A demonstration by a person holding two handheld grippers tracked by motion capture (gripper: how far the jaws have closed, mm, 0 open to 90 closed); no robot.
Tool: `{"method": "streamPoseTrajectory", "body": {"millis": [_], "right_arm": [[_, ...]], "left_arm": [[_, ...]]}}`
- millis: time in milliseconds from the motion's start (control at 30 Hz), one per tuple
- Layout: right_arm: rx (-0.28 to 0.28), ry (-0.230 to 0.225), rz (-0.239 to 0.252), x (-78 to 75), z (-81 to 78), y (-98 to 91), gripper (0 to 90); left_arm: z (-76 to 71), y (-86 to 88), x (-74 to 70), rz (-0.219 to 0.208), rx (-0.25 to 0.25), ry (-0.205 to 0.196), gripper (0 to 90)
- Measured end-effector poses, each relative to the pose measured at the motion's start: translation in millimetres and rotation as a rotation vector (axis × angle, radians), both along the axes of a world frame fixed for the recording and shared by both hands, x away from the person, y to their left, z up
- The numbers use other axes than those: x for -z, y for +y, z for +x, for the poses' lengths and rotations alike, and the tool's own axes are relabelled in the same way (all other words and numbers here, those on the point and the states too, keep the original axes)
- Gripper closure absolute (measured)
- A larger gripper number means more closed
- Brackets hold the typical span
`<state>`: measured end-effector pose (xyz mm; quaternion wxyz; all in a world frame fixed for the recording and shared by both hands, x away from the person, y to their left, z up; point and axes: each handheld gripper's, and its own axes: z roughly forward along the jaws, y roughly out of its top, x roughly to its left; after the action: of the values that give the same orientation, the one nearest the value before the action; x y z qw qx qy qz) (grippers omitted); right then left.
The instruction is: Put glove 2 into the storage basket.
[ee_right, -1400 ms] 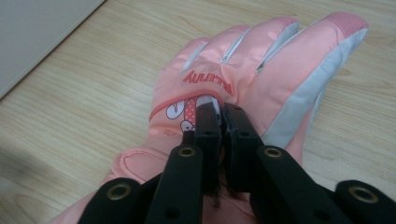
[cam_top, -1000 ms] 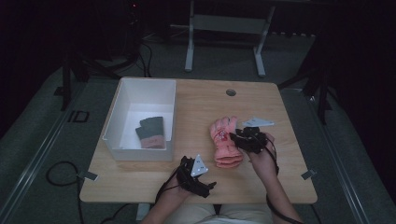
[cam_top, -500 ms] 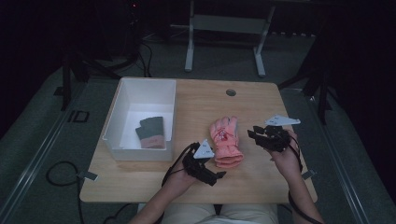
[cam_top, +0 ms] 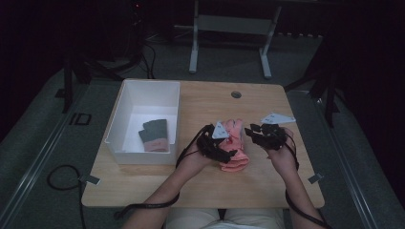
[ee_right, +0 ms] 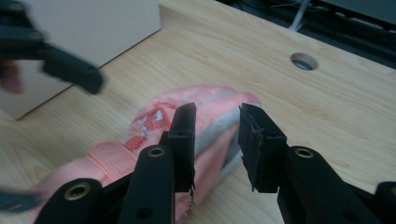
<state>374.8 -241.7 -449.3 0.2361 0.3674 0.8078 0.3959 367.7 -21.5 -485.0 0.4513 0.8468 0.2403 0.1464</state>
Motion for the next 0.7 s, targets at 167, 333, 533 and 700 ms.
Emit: {"method": "streamPoseTrajectory", "body": {"millis": [167, 333, 533, 700], "right_arm": [[0.007, 0.022, 0.008, 8.1, 9.2, 11.5, 67.1], [0.028, 0.044, 0.001, 18.5, 16.7, 25.4, 65.1], [0.072, 0.106, -0.018, 37.4, 20.8, 25.3, 59.0], [0.074, 0.143, -0.049, 49.8, 22.7, 13.2, 53.9]], "left_arm": [[13.6, 1.3, 1.0, -0.003, -0.048, 0.008, 20.8], [25.4, 4.7, 2.9, 0.035, -0.133, 0.02, 22.1], [30.8, 7.6, 4.6, 0.013, -0.165, 0.047, 21.9], [38.0, 6.5, 15.8, 0.022, -0.186, 0.112, 19.8]]}}
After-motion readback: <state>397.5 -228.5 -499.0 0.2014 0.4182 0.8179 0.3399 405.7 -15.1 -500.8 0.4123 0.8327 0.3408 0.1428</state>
